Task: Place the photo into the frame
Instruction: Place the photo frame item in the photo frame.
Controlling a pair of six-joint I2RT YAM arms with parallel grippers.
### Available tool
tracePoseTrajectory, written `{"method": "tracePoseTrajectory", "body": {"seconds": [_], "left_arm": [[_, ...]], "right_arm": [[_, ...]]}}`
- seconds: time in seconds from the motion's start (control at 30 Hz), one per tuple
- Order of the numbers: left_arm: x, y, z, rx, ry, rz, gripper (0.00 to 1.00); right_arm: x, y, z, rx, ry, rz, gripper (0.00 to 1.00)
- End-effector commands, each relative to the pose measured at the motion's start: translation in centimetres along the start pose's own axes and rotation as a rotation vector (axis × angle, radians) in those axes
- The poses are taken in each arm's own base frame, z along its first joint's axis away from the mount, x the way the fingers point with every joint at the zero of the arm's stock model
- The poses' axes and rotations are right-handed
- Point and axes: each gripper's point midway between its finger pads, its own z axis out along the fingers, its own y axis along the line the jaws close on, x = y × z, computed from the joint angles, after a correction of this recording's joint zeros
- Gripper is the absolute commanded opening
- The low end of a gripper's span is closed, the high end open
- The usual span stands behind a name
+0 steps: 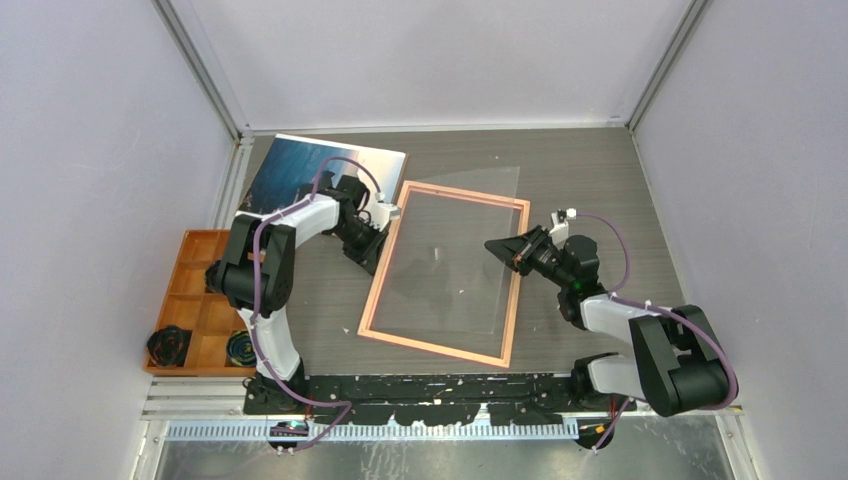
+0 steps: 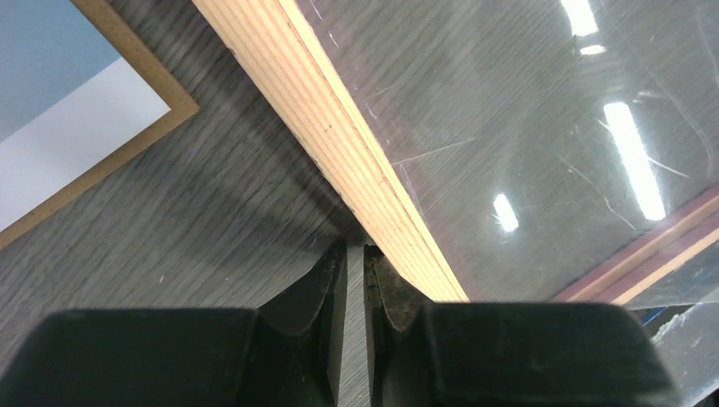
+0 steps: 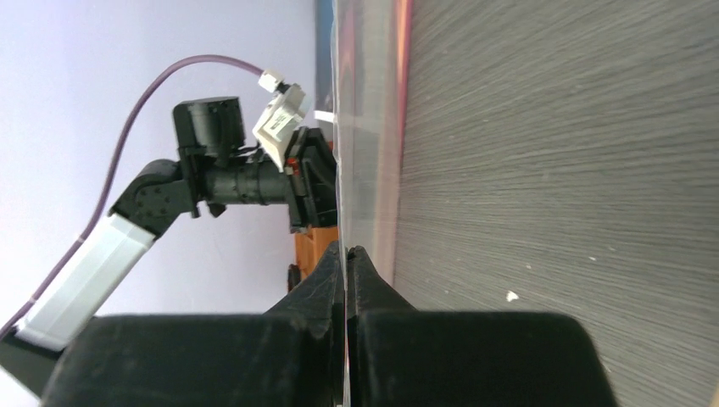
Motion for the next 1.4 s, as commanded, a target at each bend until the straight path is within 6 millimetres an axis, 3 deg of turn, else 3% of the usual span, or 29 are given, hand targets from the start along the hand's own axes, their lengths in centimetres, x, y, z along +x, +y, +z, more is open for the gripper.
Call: {"method": "tracePoseTrajectory", "body": {"seconds": [0.0,0.2,0.6,0.87,1.0,1.2,1.37], "left_arm": [[2.3,-2.0,1.1,0.079,0.071,-0.015,0.15],[2.4,-2.0,1.1,0.079,0.072,-0.011,0.14],[2.4,-2.0,1.1,0.076,0.072,-0.012,0.13],[2.6,-1.9,1.2,0.071,0.071,-0.01,0.12],[2.6,-1.9,1.3,0.072,0.07,-0.012,0.12],[2.4,-2.0,1.1,0.071,0.066,-0.013,0.11],[2.1,-1.7,0.5,0.071,0.048,-0.031,0.09]], "right_arm": [[-0.9,-1.3,-0.4,0.098,-0.063,-0.055,0.01],[-1.2,-2.1,-0.6,0.14,-0.084,-0.056,0.01],[0.3,-5.2,0.1,0.217,-0.014,0.079,0.01],[0.6,-5.1,0.0,0.201,-0.005,0.105,0.01],[0.7,-3.8,-0.2,0.166,0.019,0.071,0.01],[1.0,1.1,-0.3,0.017,0.109,0.002,0.01],[0.8,3.9,-1.0,-0.024,0.122,-0.057,0.01]]}}
